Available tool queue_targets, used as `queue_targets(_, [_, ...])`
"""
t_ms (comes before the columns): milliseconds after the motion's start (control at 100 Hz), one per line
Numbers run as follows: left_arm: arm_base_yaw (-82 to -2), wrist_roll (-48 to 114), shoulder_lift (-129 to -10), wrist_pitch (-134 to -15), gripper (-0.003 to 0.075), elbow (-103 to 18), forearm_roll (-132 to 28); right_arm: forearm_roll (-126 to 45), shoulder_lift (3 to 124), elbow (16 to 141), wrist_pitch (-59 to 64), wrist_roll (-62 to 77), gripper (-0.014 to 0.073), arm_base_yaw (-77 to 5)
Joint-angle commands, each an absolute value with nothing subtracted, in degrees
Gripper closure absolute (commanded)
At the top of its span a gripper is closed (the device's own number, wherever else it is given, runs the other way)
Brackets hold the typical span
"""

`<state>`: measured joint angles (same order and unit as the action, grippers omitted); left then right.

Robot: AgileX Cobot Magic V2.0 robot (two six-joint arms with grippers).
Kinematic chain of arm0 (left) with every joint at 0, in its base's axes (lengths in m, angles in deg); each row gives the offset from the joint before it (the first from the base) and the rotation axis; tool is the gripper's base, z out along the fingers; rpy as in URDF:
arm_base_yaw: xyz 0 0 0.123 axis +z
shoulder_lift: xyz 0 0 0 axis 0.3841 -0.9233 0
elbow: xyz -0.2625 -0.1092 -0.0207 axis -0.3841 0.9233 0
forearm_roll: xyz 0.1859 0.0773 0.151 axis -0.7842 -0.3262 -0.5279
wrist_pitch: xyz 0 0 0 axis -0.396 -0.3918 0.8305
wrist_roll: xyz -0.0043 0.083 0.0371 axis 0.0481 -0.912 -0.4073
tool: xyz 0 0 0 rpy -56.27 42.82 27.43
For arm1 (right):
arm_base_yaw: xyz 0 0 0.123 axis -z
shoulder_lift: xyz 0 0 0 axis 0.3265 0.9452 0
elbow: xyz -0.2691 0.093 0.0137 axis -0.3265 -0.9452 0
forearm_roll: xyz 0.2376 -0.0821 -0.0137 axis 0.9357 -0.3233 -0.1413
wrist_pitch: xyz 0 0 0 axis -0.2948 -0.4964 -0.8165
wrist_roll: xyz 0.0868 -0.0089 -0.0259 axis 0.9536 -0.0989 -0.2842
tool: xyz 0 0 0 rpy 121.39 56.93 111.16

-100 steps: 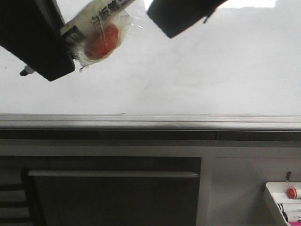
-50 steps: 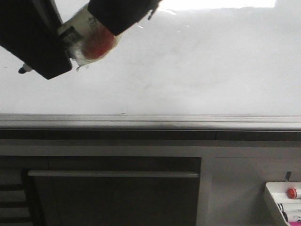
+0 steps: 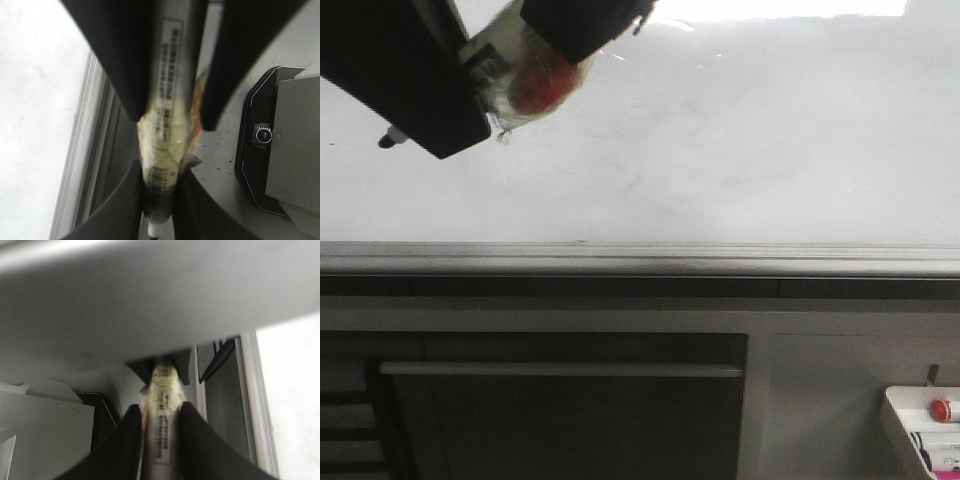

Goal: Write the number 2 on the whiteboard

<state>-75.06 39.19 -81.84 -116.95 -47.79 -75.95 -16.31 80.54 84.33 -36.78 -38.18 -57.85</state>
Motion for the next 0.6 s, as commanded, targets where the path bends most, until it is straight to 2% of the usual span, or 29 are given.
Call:
queue_targets(0, [-75.45, 39.47, -80.27, -113.64, 0.0738, -49.8, -75.56, -13.7, 79.24, 86.34, -35.87, -38.68, 0.0507, -58.11])
queue_targets(130, [-75.45, 39.47, -80.27, -113.64, 0.0736, -49.8, -75.56, -13.7, 79.24, 86.34, -35.87, -38.68, 0.0525, -58.11])
queue_targets(190, [-75.45, 39.96, -80.27, -113.64, 0.0711, -49.8, -75.56, -13.7, 79.24, 86.34, -35.87, -38.68, 0.0525, -58.11])
queue_targets(240, [-75.45, 40.14, -80.27, -113.75, 0.066, -49.8, -75.56, -13.85, 79.24, 86.34, -35.87, -38.68, 0.0525, -58.11])
queue_targets(400, [-75.45, 41.45, -79.73, -113.61, 0.0409, -49.8, -75.67, -14.31, 79.11, 86.34, -35.5, -38.56, 0.0525, -58.11])
queue_targets(490, [-75.33, 45.79, -78.35, -113.31, 0.0343, -49.82, -76.43, -14.31, 77.88, 86.34, -33.87, -36.79, 0.0525, -58.11])
queue_targets(590, [-74.65, 49.17, -75.37, -113.22, 0.0339, -49.82, -77.05, -16.52, 75.82, 86.34, -30.86, -32.56, 0.0525, -58.11])
